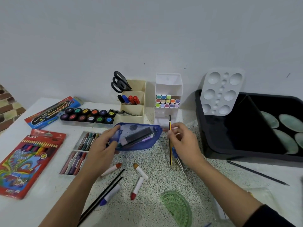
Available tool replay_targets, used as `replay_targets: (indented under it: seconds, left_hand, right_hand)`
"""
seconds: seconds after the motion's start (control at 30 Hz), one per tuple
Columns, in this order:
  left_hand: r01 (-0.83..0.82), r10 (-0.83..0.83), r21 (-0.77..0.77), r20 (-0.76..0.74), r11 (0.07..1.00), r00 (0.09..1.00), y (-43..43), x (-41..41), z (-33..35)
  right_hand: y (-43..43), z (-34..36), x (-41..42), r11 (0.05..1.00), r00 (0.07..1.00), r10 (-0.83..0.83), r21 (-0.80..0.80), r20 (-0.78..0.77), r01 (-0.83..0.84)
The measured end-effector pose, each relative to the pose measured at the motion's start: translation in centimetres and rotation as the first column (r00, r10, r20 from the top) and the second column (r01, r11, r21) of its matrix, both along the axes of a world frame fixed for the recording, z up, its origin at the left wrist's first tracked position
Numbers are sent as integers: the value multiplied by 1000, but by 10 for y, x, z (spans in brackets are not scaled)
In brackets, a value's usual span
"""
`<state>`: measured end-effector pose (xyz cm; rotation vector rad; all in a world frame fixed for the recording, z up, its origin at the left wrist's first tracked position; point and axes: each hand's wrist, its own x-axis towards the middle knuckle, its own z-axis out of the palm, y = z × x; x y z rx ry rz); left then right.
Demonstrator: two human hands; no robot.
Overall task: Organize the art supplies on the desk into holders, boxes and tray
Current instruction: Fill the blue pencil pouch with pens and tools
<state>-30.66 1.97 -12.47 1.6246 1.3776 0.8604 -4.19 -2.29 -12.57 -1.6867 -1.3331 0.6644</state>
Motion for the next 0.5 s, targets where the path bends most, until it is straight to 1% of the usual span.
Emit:
replay_targets:
  seconds: [0.07,0.13,0.2,0.27,0.3,0.33,0.37,0.4,0.43,0.47,0.5]
  left_hand:
    - [3,-3,-8,7,1000,1000,1,1,-2]
    - [14,-14,-21,23,1000,1000,-1,7,0]
    - [43,-41,-40,49,998,998,-4,13,3]
    - [77,-75,-40,44,996,996,-6,18,4]
    - [87,-86,-35,38,996,996,-6,20,5]
    - [94,-92,-33,41,995,995,-6,21,6]
    - [96,-94,-38,54,995,994,-5,23,6]
    - [99,-95,-49,70,994,993,-6,24,7]
    - [102,-97,-61,86,993,992,-5,26,8]
    - [107,-100,-71,99,992,990,-5,27,8]
    - [112,-103,-79,113,991,988,-4,29,9]
  right_hand:
    - [0,15,-5,998,975,28,63,-221,-14]
    - [2,30,-11,992,900,91,114,-427,-46]
    - [8,41,-17,984,821,158,156,-548,-85]
    - [14,45,-24,973,782,210,201,-587,-110]
    - [17,45,-26,965,800,234,233,-553,-122]
    - [19,44,-27,953,838,263,263,-479,-149]
    - [19,43,-27,941,888,286,279,-360,-189]
    - [18,44,-26,931,930,305,271,-206,-245]
    - [17,44,-24,921,946,325,228,-9,-314]
    - [16,43,-23,911,913,347,156,212,-383]
    - [17,40,-21,901,830,365,67,421,-429]
